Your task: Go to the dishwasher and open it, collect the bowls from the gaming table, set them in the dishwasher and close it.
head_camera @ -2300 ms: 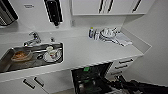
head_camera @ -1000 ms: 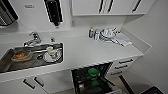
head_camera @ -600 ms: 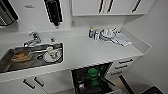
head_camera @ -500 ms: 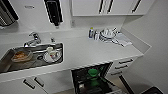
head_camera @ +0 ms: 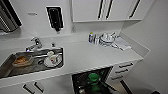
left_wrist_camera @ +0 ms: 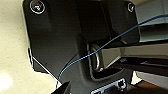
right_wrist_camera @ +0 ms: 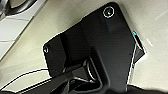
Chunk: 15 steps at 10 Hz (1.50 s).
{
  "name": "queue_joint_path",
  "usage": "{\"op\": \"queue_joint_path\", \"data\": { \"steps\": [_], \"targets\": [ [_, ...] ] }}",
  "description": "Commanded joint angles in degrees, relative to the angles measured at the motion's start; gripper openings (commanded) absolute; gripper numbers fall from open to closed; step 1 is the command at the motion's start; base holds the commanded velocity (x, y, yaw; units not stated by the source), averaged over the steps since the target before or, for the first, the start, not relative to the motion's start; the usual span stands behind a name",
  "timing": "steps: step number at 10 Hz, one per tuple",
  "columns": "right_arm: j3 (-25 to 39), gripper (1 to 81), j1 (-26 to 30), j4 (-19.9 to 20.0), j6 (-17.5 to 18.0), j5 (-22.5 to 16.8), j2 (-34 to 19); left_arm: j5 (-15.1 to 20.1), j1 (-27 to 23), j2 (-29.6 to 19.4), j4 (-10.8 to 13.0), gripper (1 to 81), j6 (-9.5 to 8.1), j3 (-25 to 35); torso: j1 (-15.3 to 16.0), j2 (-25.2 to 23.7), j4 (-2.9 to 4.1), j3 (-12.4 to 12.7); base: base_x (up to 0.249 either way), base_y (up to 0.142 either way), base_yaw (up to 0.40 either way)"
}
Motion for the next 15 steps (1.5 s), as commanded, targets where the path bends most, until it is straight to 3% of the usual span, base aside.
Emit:
{"op": "queue_joint_path", "data": {
  "steps": [1, 11, 15],
  "targets": [
    [-0.3, 81.1, 0.7, -1.5, -0.2, -2.5, -1.5, 2.3, 0.1, -0.3, -0.1, 81.1, -0.08, 0.2, 3.6, -5.5, 0.00, 0.0, 0.000, 0.000, 0.000],
    [-4.3, 81.1, 1.3, -1.1, 0.1, -3.5, 1.5, 1.6, 0.1, 0.0, -0.1, 81.1, -0.08, -0.4, 16.8, -26.8, 0.00, 0.1, 0.000, 0.000, 0.000],
    [-8.6, 81.1, 1.3, -0.7, 0.7, -3.5, 3.0, 1.6, -0.1, 0.1, -0.1, 81.1, -0.08, -0.4, 22.2, -35.4, 0.00, 0.2, 0.000, 0.000, 0.000]
  ]
}}
